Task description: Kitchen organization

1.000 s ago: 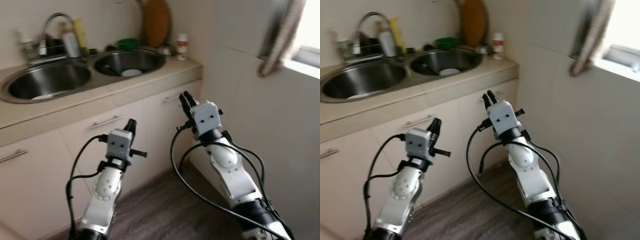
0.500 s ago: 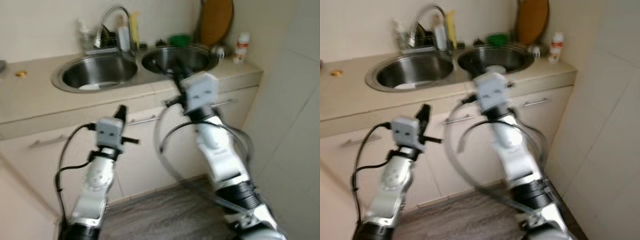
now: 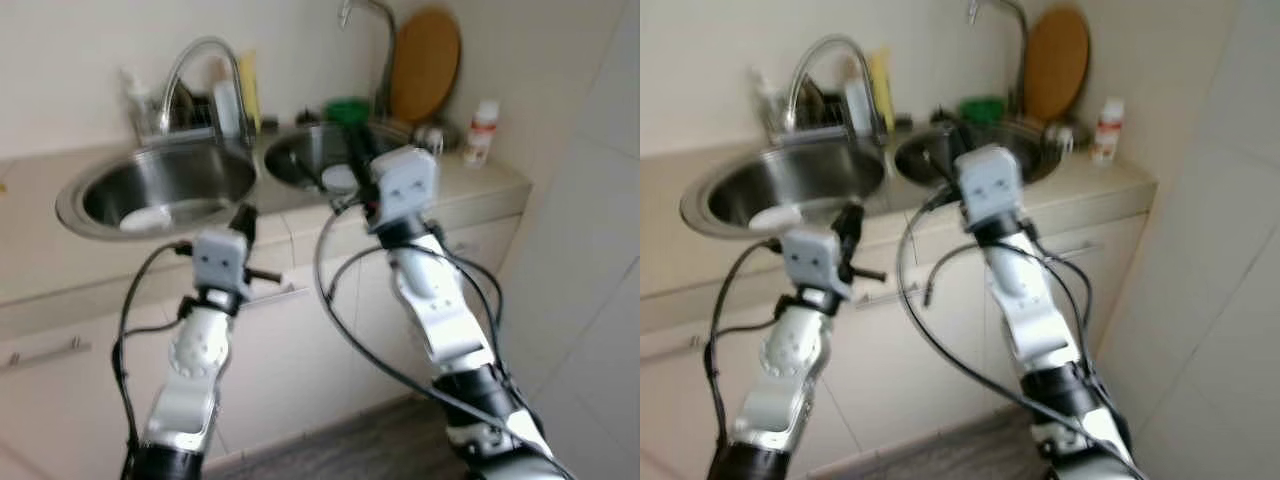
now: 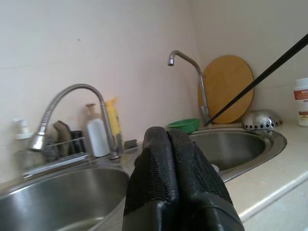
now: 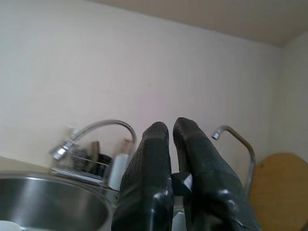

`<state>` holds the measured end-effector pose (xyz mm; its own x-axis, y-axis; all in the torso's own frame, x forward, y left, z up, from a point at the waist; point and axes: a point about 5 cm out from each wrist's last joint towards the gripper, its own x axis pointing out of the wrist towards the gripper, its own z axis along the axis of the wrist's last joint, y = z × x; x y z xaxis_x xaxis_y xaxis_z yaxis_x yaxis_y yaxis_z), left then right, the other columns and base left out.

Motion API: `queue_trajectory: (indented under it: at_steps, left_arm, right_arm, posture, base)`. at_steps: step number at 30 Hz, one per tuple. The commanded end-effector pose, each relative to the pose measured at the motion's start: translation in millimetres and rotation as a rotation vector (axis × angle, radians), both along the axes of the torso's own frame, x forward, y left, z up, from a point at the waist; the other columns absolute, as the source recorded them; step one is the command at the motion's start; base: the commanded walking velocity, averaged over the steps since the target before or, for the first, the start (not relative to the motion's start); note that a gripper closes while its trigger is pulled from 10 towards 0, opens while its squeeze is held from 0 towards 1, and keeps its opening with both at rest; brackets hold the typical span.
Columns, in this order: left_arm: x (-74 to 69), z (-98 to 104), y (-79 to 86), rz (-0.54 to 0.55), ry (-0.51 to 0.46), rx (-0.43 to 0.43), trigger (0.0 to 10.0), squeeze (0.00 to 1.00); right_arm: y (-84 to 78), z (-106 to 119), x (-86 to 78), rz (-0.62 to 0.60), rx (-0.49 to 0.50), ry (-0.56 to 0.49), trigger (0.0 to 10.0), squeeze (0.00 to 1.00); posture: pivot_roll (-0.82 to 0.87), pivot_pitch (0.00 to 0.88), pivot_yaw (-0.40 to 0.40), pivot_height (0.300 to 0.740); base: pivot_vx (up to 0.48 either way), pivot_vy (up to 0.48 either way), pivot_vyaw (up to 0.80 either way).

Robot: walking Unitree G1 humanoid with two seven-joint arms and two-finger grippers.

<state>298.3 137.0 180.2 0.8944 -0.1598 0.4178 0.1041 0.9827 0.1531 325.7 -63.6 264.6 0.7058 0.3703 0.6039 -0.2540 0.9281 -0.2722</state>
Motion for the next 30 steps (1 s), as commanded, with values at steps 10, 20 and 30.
queue_trajectory:
  at_steps: [10,20,30]
  left_arm:
    - [0.3,7,-6.5,-0.023,-0.016,0.006,10.0,0.0]
    - [0.3,8,-7.9,-0.031,-0.02,0.01,10.0,0.0]
    - [1.9,7,-9.7,-0.033,-0.015,0.017,10.0,0.0]
  right_arm:
    - [-8.6,1,5.6,-0.032,0.042,0.031,10.0,0.0]
    - [-15.3,-2,11.6,-0.075,0.051,0.063,10.0,0.0]
    - [-15.2,-18,21.3,-0.063,0.056,0.205,10.0,0.0]
  posture:
    - [-0.08,0.0,0.036,0.74]
    - [-0.08,0.0,0.038,0.74]
    - [-0.08,0.0,0.041,0.74]
  base:
    - [0.407,0.0,0.54]
    - [0.357,0.0,0.0]
    - [0.196,0.0,0.0]
